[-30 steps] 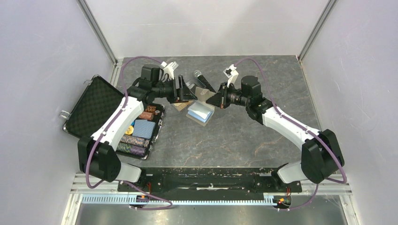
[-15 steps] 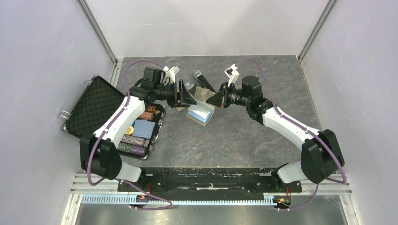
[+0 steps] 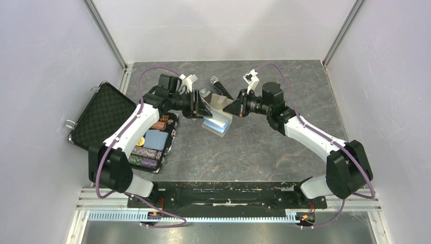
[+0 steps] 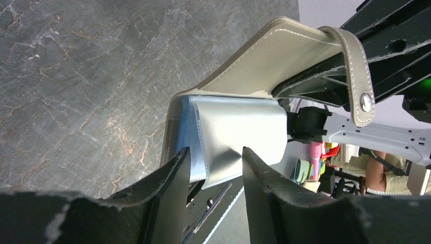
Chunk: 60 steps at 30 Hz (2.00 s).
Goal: Put the credit cards into the card holder
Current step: Open the card holder at the center of the board.
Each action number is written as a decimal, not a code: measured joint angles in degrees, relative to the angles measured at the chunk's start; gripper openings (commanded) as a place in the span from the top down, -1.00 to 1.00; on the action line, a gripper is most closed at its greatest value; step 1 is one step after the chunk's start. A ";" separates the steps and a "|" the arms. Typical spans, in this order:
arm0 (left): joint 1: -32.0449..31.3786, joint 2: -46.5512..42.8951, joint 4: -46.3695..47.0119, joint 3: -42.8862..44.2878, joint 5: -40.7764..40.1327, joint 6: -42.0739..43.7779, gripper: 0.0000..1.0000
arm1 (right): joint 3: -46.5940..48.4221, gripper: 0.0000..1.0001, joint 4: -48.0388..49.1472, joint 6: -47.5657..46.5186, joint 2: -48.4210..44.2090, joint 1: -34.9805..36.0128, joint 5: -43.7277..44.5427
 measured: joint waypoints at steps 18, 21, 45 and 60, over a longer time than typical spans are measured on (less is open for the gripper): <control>-0.02 -0.74 4.50 1.53 1.42 -0.70 -0.23 | -2.54 1.00 0.81 1.29 0.17 -0.04 -2.10; -0.02 -0.74 5.55 1.64 1.53 -1.42 -0.24 | -2.67 1.00 0.90 1.97 0.42 -0.04 -2.89; -0.42 4.22 -9.66 3.63 -3.23 0.35 -0.12 | -2.86 1.00 -0.76 5.88 2.62 -0.79 -4.11; -1.57 8.04 -10.38 3.56 -1.81 2.62 -0.10 | -2.86 1.00 -2.51 5.60 3.93 -1.01 -4.15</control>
